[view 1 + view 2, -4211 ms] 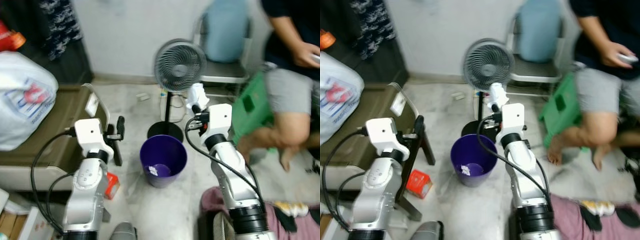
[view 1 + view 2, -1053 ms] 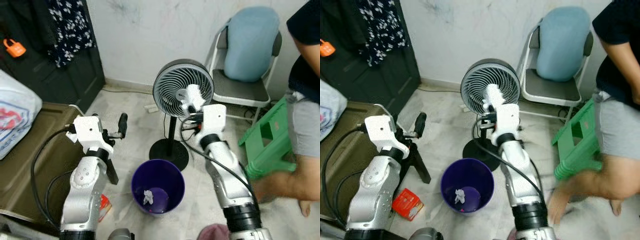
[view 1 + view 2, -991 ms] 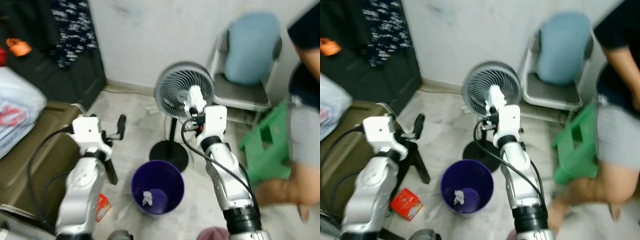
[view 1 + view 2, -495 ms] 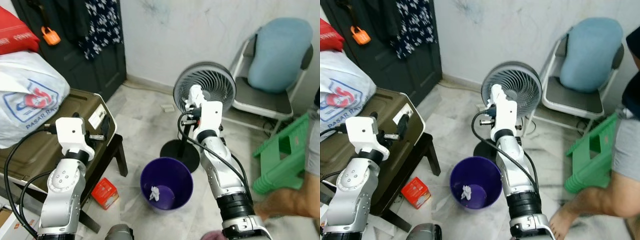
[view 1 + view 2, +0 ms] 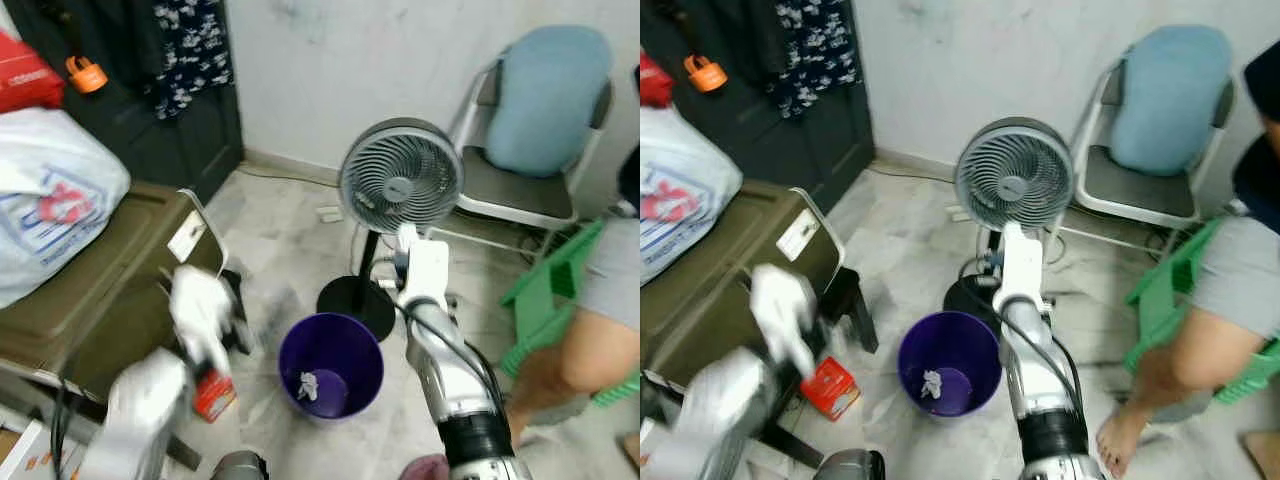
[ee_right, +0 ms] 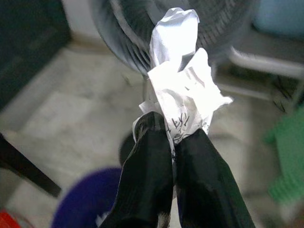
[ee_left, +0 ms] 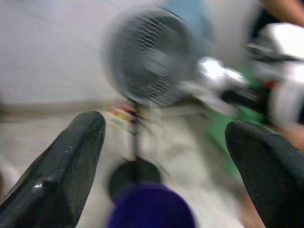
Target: Clean up the room
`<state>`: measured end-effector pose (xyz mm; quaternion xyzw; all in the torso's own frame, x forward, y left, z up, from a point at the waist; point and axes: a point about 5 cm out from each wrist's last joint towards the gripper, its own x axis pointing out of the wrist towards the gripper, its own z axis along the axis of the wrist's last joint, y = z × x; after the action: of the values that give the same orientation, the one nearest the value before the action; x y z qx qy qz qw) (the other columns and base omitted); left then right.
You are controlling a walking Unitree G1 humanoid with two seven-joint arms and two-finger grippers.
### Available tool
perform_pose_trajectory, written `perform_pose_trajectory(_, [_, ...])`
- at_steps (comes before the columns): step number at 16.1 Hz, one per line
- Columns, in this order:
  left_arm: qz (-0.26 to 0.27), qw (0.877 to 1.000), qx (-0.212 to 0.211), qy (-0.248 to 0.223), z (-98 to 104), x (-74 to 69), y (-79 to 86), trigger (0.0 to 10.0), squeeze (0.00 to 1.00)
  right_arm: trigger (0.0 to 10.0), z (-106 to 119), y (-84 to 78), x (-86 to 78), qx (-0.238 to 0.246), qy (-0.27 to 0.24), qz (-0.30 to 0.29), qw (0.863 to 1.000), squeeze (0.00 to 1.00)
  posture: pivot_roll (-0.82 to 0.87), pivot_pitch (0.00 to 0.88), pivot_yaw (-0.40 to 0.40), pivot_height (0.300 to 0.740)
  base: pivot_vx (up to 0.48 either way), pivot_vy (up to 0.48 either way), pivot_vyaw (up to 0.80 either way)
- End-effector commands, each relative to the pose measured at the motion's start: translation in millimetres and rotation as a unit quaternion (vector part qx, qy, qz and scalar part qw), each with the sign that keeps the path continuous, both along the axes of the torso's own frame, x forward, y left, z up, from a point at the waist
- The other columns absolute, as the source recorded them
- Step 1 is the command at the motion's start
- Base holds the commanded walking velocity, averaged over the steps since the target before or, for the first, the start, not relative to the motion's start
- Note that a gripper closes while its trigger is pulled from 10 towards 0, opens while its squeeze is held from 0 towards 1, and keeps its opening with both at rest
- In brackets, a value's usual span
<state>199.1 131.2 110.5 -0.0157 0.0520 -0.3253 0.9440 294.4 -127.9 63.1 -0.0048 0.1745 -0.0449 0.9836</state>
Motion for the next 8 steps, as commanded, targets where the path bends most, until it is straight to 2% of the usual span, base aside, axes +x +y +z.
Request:
perform_pose_trajectory(1, [-0.030, 0.999, 0.013, -0.013, 9, -6.8, -5.4, 10.0, 0.00, 10.0, -3, -3.3, -2.6, -0.008, 0.012, -0.010, 1.000, 0.00, 0.14, 0.107, -0.013, 0.740, 0.000, 0.000, 0.00])
perform_pose_trajectory(3, [-0.031, 0.999, 0.028, -0.022, 12, -10.7, -5.2, 10.0, 0.00, 10.0, -10, -3.4, -6.0, -0.012, 0.026, -0.015, 0.999, 0.00, 0.16, 0.139, 0.004, 0.740, 0.000, 0.000, 0.00])
perform_pose_trajectory(5, [-0.004, 0.999, 0.044, -0.020, 13, -17.0, 1.6, 10.0, 0.00, 10.0, -15, 0.7, -8.8, -0.020, 0.033, -0.012, 0.999, 0.00, 0.17, 0.184, 0.047, 0.740, 0.000, 0.000, 0.00])
perform_pose_trajectory(7, [-0.016, 0.999, 0.051, -0.008, 20, -31.7, 5.0, 10.0, 0.00, 10.0, -19, 5.5, -4.1, -0.015, 0.037, -0.012, 0.999, 0.00, 0.21, 0.232, 0.084, 0.740, 0.000, 0.000, 0.00])
perform_pose_trajectory(8, [-0.020, 0.998, 0.053, -0.003, 21, -34.0, 5.6, 10.0, 0.00, 10.0, -19, 6.8, -2.2, -0.012, 0.037, -0.013, 0.999, 0.00, 0.21, 0.237, 0.088, 0.740, 0.000, 0.000, 0.00])
